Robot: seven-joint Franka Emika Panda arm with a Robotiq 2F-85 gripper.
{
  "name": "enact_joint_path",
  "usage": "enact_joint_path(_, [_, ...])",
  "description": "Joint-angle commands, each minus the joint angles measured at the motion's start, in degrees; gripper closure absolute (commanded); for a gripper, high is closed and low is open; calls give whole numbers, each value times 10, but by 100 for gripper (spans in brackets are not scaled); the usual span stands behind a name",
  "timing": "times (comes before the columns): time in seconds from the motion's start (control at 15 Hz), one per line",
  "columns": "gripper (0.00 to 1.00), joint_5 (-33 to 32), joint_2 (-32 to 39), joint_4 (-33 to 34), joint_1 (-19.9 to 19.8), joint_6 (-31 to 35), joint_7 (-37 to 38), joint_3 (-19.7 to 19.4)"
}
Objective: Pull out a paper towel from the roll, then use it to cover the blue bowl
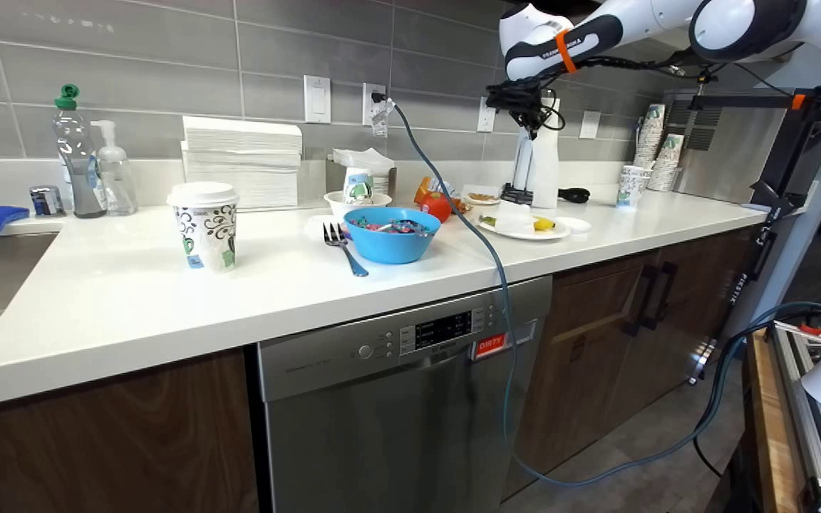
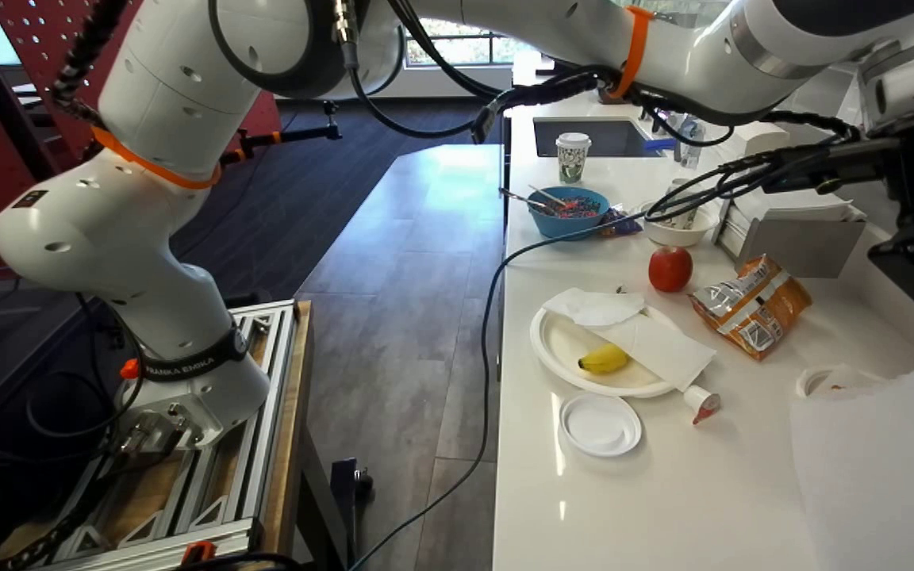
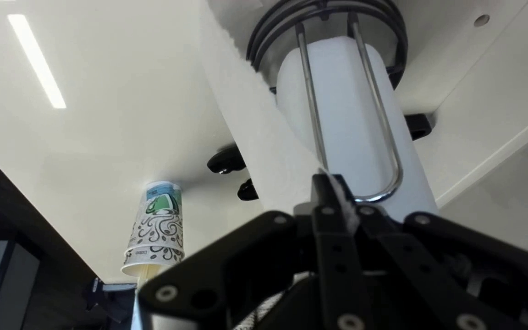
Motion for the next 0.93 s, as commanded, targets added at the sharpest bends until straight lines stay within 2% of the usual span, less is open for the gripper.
enact_joint_path(0.0, [100, 57, 14, 44, -3, -85, 32, 16])
enact_joint_path(0.2, [100, 104, 23, 82, -7, -173, 56, 25])
enact_joint_path(0.33, [100, 120, 28, 95, -8, -193, 77, 26])
enact_joint_path(0.6, [100, 134, 40, 109, -13, -189, 98, 25])
enact_joint_path(0.87, [100, 114, 55, 109, -12, -145, 103, 17])
